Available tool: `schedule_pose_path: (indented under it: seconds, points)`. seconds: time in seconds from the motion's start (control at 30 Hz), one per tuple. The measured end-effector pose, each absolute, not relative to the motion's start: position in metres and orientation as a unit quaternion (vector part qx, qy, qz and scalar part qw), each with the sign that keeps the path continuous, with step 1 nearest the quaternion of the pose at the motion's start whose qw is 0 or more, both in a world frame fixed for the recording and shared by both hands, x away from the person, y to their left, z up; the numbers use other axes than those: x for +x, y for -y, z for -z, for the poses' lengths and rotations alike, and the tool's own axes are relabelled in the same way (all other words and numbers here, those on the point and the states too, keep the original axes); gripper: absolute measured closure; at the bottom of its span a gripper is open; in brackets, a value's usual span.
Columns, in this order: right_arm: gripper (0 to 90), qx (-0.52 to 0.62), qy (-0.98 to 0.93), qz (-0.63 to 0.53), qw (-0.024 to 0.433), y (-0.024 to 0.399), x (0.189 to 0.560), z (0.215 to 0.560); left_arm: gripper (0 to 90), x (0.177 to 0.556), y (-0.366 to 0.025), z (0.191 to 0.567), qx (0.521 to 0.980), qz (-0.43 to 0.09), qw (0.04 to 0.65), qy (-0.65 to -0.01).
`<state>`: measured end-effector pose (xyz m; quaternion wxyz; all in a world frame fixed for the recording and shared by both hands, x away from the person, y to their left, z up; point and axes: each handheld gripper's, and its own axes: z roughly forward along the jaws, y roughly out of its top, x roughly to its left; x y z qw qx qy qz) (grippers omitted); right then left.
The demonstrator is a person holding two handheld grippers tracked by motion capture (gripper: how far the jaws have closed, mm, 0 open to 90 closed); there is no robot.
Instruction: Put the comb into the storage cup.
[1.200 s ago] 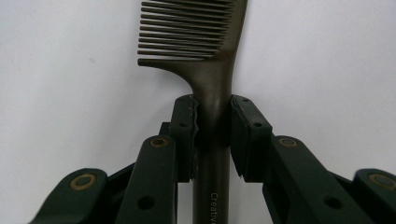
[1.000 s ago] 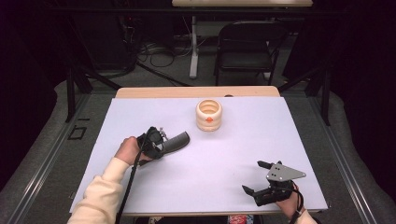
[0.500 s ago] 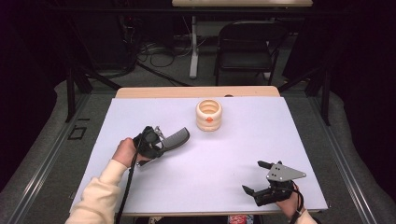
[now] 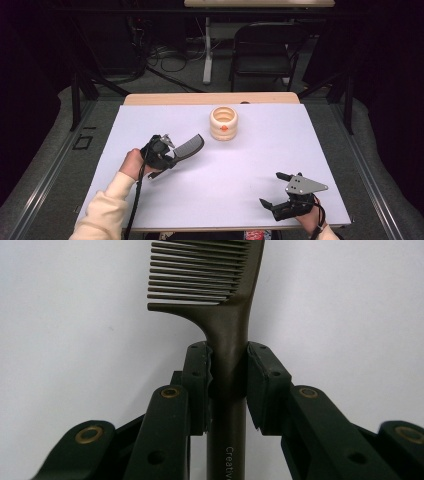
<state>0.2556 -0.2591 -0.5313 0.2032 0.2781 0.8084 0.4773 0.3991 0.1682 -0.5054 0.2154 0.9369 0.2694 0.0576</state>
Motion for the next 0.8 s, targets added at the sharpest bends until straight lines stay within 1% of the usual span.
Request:
schedule_pose_path:
  seconds: [0.37,0.53,0.8]
  points:
    - [0.0,0.277,-0.808,-0.478,0.204,0.2593,0.2556,0.5313,72.7,0.3961,-0.1694,0.5030,0.928,-0.051,0.255,-0.268]
    - [0.0,0.278,-0.808,-0.478,0.204,0.2594,0.2555,0.5312,72.7,0.3958,-0.1706,0.5030,0.917,-0.050,0.284,-0.276]
    - [0.0,0.277,-0.808,-0.478,0.203,0.2591,0.2552,0.5313,72.7,0.3964,-0.1731,0.5034,0.904,-0.052,0.310,-0.288]
